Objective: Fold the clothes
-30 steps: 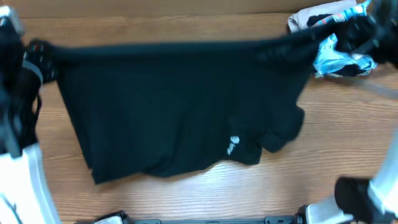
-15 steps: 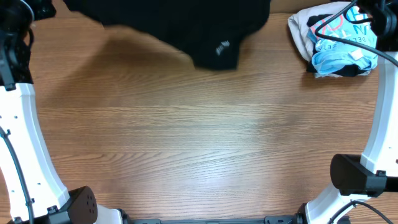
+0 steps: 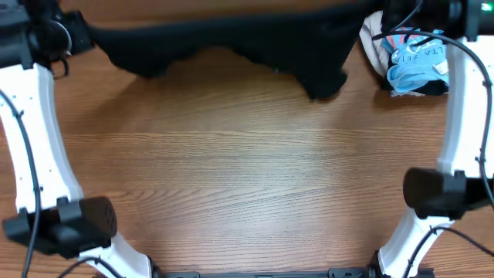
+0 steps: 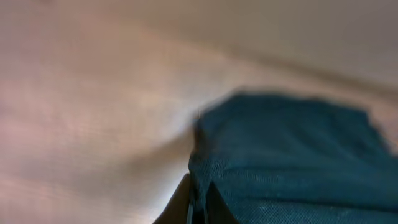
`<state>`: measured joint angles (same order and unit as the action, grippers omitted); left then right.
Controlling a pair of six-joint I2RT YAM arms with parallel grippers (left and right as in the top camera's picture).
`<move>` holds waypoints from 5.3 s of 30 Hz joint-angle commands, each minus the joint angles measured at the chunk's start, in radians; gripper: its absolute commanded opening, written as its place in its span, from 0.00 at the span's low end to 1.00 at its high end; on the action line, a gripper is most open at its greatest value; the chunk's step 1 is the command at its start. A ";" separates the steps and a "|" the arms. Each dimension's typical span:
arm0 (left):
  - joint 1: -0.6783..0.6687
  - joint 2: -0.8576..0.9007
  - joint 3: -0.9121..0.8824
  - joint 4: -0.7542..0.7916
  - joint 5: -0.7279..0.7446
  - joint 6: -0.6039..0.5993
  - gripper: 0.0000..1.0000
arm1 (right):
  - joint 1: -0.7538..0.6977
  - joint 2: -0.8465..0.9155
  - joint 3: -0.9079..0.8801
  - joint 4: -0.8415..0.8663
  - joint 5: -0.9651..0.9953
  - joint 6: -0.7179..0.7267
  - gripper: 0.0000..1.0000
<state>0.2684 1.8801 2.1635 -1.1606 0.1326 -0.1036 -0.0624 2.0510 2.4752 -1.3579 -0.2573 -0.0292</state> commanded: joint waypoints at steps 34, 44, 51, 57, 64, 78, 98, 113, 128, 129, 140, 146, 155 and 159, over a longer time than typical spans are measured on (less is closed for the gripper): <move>0.012 -0.443 -0.655 -0.454 0.111 -0.113 0.04 | -0.016 -0.584 -1.038 -0.232 0.108 0.286 0.04; 0.012 -0.576 -0.953 -0.383 0.093 -0.241 0.04 | -0.016 -0.673 -1.265 -0.167 0.108 0.351 0.04; 0.012 -0.576 -1.115 -0.216 0.093 -0.325 0.04 | -0.016 -0.669 -1.265 0.013 0.103 0.301 0.04; 0.013 -0.576 -1.208 -0.011 0.006 -0.413 0.04 | -0.015 -0.644 -1.265 0.226 0.045 0.212 0.04; 0.013 -0.576 -1.247 0.190 -0.146 -0.428 0.04 | 0.053 -0.570 -1.265 0.520 0.009 0.177 0.04; -0.010 -0.473 -1.254 0.584 -0.143 -0.360 0.04 | 0.183 -0.269 -1.265 0.983 0.137 0.243 0.07; -0.014 -0.397 -0.918 0.251 -0.097 -0.251 1.00 | 0.160 -0.340 -1.038 0.630 0.084 0.235 1.00; -0.016 -0.415 -1.235 0.213 -0.028 -0.349 1.00 | 0.129 -0.390 -1.088 0.395 0.084 0.199 0.91; -0.016 -0.410 -1.509 0.607 -0.140 -0.346 0.78 | 0.129 -0.388 -1.095 0.417 0.084 0.192 0.79; -0.016 -0.410 -1.517 0.624 -0.147 -0.346 0.75 | 0.129 -0.388 -1.095 0.417 0.084 0.188 0.78; -0.016 -0.410 -1.522 0.710 -0.185 -0.346 0.34 | 0.129 -0.388 -1.104 0.437 0.085 0.185 0.73; -0.015 -0.409 -1.522 0.678 -0.185 -0.346 0.15 | 0.129 -0.388 -1.146 0.467 0.097 0.185 0.67; 0.037 -0.410 -1.502 0.628 -0.195 -0.287 0.04 | 0.129 -0.280 -1.180 0.512 0.111 0.177 0.66; 0.066 -0.410 -1.467 0.600 -0.209 -0.271 0.04 | 0.129 -0.206 -1.180 0.561 0.111 0.177 0.64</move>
<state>0.3096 1.4662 0.6559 -0.5484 -0.0357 -0.4110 0.0696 1.8004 1.3075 -0.8181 -0.1532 0.1555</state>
